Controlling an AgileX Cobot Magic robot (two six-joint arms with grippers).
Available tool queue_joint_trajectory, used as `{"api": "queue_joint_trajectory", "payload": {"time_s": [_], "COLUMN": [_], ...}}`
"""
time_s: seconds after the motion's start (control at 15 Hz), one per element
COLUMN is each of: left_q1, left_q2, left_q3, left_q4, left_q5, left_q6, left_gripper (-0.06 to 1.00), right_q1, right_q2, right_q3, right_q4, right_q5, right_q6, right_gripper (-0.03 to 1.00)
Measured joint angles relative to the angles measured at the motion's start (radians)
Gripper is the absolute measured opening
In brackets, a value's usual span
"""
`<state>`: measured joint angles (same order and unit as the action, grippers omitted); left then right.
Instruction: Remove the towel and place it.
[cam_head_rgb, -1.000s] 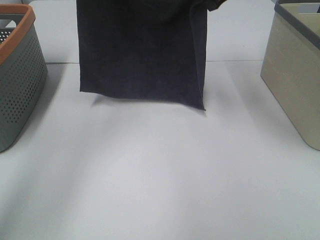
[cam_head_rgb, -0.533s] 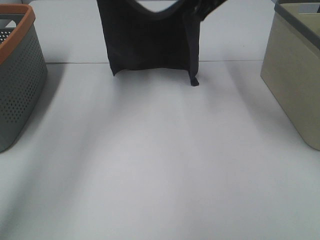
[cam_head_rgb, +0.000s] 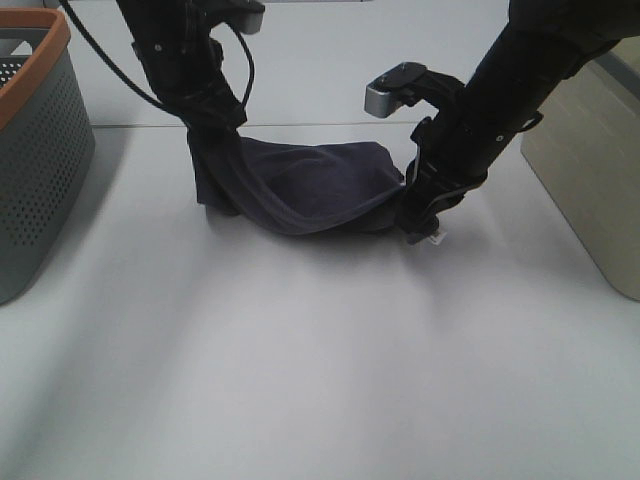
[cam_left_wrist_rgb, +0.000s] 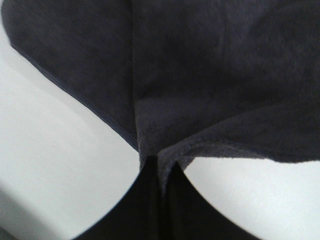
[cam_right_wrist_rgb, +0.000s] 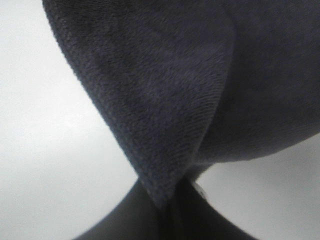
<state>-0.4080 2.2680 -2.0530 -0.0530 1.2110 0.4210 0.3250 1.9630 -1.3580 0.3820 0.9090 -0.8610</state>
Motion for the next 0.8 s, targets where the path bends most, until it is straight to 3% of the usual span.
{"api": "queue_joint_trajectory", "payload": {"time_s": [0.07,0.2,0.6,0.8], "left_q1": [0.000,0.005,0.010,0.010], "left_q2": [-0.021,-0.095,-0.184,-0.184], "left_q3": [0.134,0.259,0.541,0.599], "left_q4": [-0.009,-0.008,-0.016,-0.018], "left_q5": [0.000,0.002,0.003,0.003], "left_q6": [0.016,0.058,0.119,0.123], "left_gripper": [0.00,0.00,0.00,0.00], "right_q1": [0.000,0.000,0.000,0.001], "right_q2": [0.022,0.027,0.028,0.029], "right_q3": [0.000,0.000,0.000,0.000], "right_q4": [0.001,-0.002,0.001,0.027], "right_q5": [0.137,0.226,0.242,0.248], "right_q6": [0.060,0.090,0.117,0.118], "right_gripper": [0.02,0.02,0.02,0.07]}}
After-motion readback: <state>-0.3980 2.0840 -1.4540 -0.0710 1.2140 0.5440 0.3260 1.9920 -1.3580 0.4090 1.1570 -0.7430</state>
